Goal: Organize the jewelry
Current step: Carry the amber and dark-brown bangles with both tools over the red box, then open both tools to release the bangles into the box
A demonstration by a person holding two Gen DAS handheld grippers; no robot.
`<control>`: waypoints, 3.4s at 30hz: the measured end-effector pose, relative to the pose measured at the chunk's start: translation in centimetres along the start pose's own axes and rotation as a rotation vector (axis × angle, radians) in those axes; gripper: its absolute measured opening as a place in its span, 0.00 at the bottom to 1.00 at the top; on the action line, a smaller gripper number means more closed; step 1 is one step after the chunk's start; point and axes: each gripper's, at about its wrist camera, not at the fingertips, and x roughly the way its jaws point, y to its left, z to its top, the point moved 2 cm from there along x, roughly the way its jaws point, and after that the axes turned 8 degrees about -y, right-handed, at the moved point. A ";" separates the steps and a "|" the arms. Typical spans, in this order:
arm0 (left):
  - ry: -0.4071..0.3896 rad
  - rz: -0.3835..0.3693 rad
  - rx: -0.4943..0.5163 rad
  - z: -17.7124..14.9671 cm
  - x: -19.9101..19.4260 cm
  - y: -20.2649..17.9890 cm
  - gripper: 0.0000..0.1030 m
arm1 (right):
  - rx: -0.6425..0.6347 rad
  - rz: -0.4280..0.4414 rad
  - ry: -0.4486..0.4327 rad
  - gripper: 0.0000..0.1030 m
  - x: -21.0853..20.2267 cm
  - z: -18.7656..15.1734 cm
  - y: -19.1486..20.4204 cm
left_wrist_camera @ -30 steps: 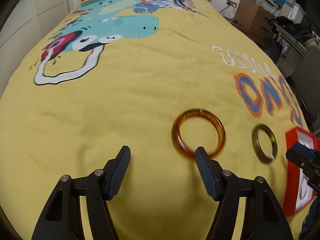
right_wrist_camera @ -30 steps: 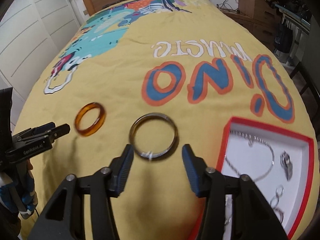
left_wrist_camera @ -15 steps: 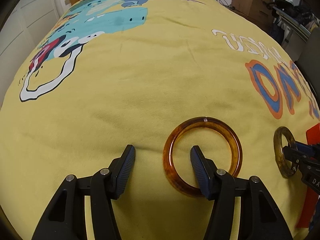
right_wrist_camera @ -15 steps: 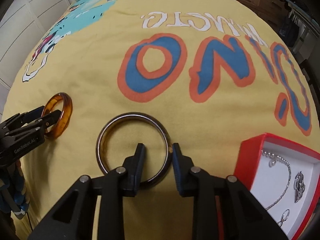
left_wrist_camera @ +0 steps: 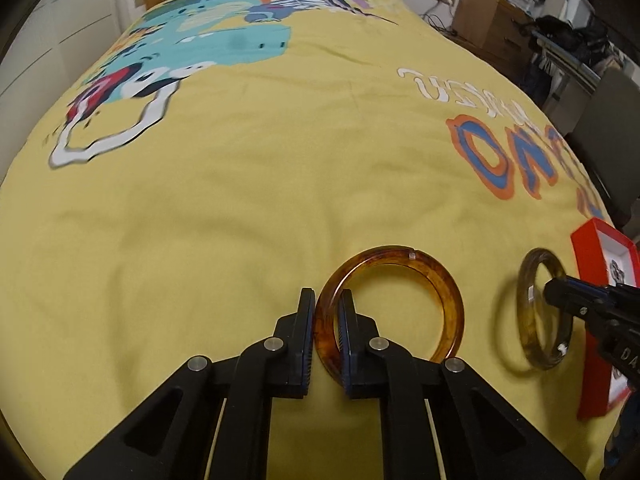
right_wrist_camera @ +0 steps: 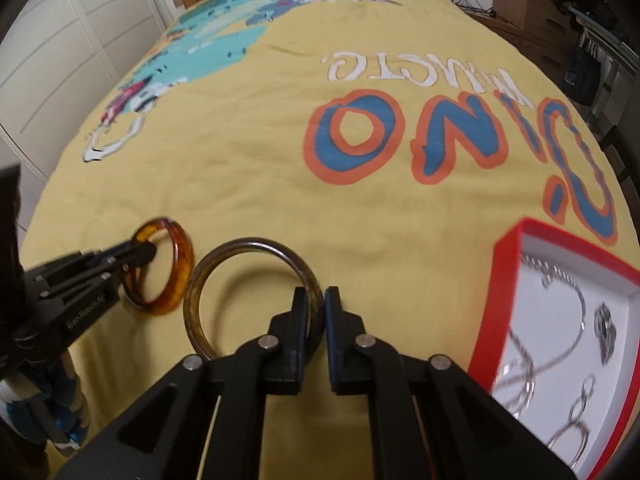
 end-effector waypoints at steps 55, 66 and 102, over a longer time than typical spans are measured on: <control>-0.035 -0.138 0.313 -5.4 -9.6 -23.9 0.10 | 0.084 -0.246 -0.186 0.07 -17.9 -9.6 -18.2; -0.004 -0.129 0.442 -6.0 -4.3 -29.3 0.10 | -0.080 -0.262 -0.119 0.08 -12.2 -7.2 -20.9; -0.056 -0.142 0.343 -6.7 -9.5 -26.7 0.47 | -0.105 -0.271 -0.105 0.32 -15.2 -8.7 -18.4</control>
